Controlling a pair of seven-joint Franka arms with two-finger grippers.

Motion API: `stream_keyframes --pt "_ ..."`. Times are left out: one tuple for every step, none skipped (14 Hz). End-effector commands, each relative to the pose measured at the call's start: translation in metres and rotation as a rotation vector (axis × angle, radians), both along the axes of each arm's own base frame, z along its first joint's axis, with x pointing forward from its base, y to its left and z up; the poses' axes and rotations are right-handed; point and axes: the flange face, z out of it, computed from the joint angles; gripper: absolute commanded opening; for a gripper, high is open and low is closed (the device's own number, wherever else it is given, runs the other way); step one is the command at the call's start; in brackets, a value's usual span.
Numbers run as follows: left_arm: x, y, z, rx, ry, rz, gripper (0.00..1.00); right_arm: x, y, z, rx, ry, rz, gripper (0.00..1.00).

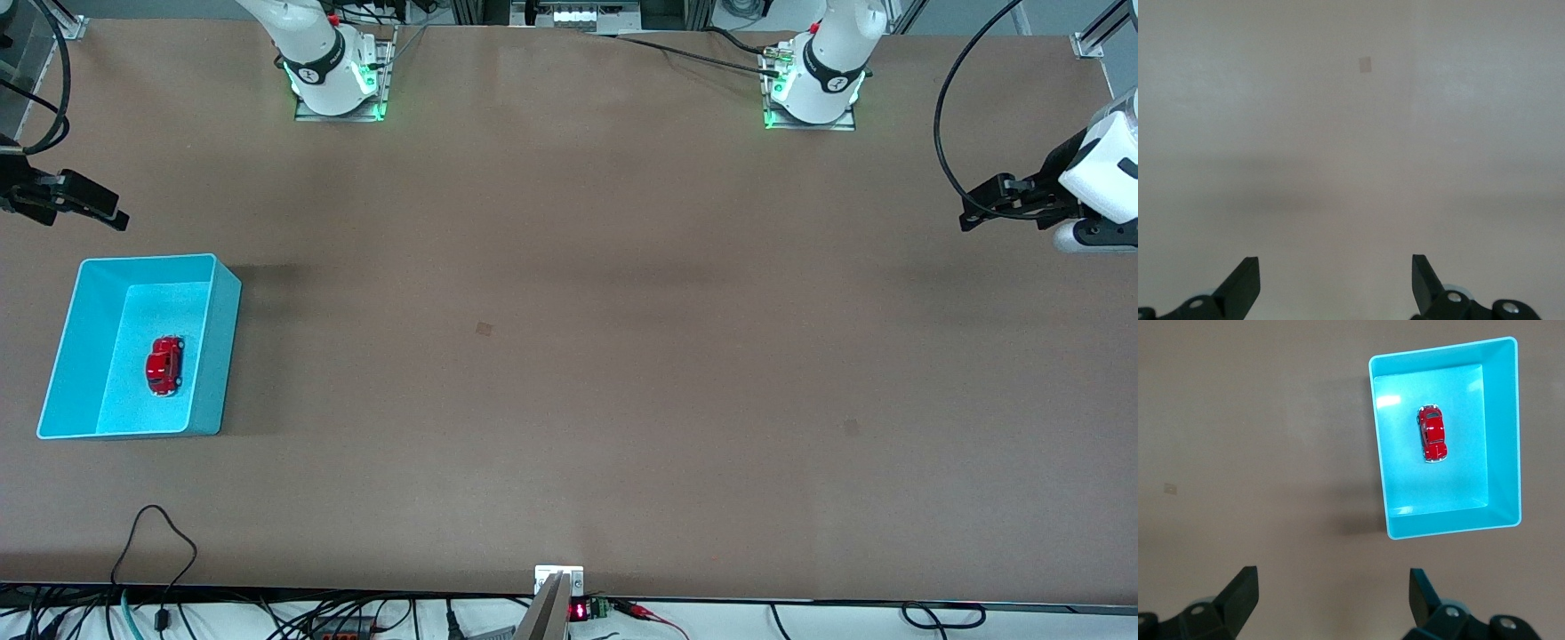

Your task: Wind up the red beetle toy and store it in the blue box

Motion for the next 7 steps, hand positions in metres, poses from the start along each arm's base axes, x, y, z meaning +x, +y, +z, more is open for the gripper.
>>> stream_keyframes --pt "0.0022 0.0019 0.0045 -0.021 0.000 0.004 1.00 -0.0084 -0.0027 0.0053 -0.009 -0.010 -0.003 1.00" --pt "0.0026 0.0018 0.0037 -0.022 0.001 0.003 1.00 -0.0079 -0.0020 0.0044 -0.010 -0.008 -0.001 1.00" --pt "0.0026 0.0018 0.0037 -0.022 0.001 0.003 1.00 -0.0083 -0.0003 0.0051 -0.010 -0.008 0.004 1.00" --pt "0.0023 0.0026 0.0029 -0.023 0.005 0.004 1.00 -0.0083 -0.0003 0.0046 -0.010 -0.004 0.005 1.00" --pt "0.0022 0.0051 0.0028 -0.023 0.004 0.009 1.00 -0.0086 -0.0004 0.0051 -0.011 -0.002 0.009 1.00" --pt "0.0020 0.0059 0.0027 -0.023 0.006 0.011 1.00 -0.0071 -0.0005 0.0048 -0.011 -0.002 0.006 1.00" --pt "0.0022 0.0026 0.0034 -0.022 0.005 0.006 1.00 -0.0073 -0.0014 0.0054 -0.011 -0.002 0.006 1.00"
